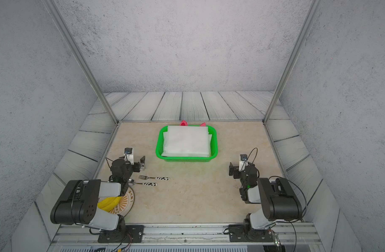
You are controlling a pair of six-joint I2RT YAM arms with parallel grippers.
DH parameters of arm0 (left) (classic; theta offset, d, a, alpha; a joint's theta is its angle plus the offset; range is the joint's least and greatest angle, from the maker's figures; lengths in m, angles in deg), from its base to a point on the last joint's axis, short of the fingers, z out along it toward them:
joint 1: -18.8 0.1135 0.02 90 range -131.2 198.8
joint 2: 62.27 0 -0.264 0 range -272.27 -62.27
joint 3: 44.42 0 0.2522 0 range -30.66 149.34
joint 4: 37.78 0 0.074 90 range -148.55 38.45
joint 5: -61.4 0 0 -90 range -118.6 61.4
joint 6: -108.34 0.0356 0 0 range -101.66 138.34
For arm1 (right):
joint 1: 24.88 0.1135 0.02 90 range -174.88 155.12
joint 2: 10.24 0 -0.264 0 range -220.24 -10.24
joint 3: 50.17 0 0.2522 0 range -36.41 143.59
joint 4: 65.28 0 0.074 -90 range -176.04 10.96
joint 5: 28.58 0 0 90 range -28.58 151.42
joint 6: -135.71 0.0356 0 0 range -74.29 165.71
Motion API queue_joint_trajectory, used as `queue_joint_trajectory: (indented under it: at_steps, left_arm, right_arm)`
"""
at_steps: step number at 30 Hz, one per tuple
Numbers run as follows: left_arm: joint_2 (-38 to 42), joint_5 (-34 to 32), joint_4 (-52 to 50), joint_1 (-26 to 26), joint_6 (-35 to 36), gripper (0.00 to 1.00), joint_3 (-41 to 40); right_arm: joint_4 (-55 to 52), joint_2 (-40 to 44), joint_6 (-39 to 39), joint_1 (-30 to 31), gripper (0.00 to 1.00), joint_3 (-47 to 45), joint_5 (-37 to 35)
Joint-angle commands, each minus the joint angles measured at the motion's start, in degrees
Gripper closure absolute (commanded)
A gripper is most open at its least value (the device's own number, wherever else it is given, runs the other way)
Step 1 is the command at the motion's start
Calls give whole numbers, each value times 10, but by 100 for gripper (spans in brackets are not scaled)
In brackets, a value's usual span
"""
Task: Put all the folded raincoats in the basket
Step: Reset both arms
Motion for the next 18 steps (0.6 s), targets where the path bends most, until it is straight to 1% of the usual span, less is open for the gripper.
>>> queue_joint_trajectory:
  at_steps: [1, 5, 7, 9, 12, 13, 14, 18]
  left_arm:
    - [2, 12, 69, 4, 2, 0, -9]
    - [-5, -17, -11, 5, -11, 0, 38]
    - [-8, -38, -74, 4, -20, 0, 74]
    - [-22, -59, -145, 7, -33, 1, 122]
    - [-23, -72, -134, 9, -38, 1, 117]
    - [-21, -71, -142, 8, -38, 1, 118]
    - [-23, -72, -137, 8, -38, 1, 118]
    - [-22, -72, -140, 8, -38, 0, 118]
  right_arm:
    - [24, 24, -16, -1, 0, 34, 27]
    - [-80, 24, -23, -1, 0, 88, 40]
    - [-81, 17, -18, -1, 0, 94, 33]
    - [-124, 18, -8, 0, 0, 116, 13]
    - [-218, -3, 30, -2, 0, 183, -54]
    - [-222, -1, 40, -2, 0, 185, -86]
    - [-213, -3, 41, -2, 0, 179, -96]
    - [-212, -3, 41, -2, 0, 179, -95]
